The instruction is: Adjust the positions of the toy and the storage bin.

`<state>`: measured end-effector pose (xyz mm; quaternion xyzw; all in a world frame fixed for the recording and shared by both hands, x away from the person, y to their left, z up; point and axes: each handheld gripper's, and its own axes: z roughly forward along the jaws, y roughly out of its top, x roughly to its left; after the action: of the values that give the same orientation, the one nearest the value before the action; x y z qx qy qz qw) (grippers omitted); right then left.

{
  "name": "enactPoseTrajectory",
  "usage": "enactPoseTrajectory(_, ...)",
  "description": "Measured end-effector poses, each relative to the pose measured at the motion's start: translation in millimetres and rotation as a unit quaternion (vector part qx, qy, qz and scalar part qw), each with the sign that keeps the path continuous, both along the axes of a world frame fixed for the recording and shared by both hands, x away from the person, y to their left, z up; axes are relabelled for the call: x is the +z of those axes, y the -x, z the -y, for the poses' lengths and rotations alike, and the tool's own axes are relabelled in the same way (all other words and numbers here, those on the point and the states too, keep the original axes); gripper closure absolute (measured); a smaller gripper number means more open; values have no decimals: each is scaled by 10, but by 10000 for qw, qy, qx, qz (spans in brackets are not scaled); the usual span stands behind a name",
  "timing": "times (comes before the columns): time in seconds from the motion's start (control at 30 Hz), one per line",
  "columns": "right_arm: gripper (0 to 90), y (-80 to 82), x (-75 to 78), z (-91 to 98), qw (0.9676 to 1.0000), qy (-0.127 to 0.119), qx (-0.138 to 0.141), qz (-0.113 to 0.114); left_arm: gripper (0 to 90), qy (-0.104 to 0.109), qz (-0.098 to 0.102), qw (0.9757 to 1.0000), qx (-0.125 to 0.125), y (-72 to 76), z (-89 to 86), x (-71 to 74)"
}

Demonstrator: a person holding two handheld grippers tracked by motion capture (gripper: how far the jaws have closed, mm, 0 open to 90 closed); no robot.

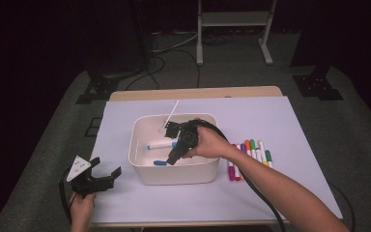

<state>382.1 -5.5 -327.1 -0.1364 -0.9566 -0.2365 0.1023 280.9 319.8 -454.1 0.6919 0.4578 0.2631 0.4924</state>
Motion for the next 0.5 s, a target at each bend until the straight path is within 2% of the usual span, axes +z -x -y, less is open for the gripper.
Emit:
enactPoseTrajectory(0.2, 630, 61, 284, 319, 9984, -470, -288, 103, 6, -18, 0, 10000, -9, 0, 0, 1)
enactPoseTrajectory(0.33, 606, 130, 458, 640, 9954, -730, -571, 260, 6, -26, -9, 10000, -5, 2, 1, 2)
enactPoseTrajectory(0.5, 579, 196, 560, 1064, 9898, -954, -962, 430, 6, -36, -7, 10000, 2, 5, 7, 2)
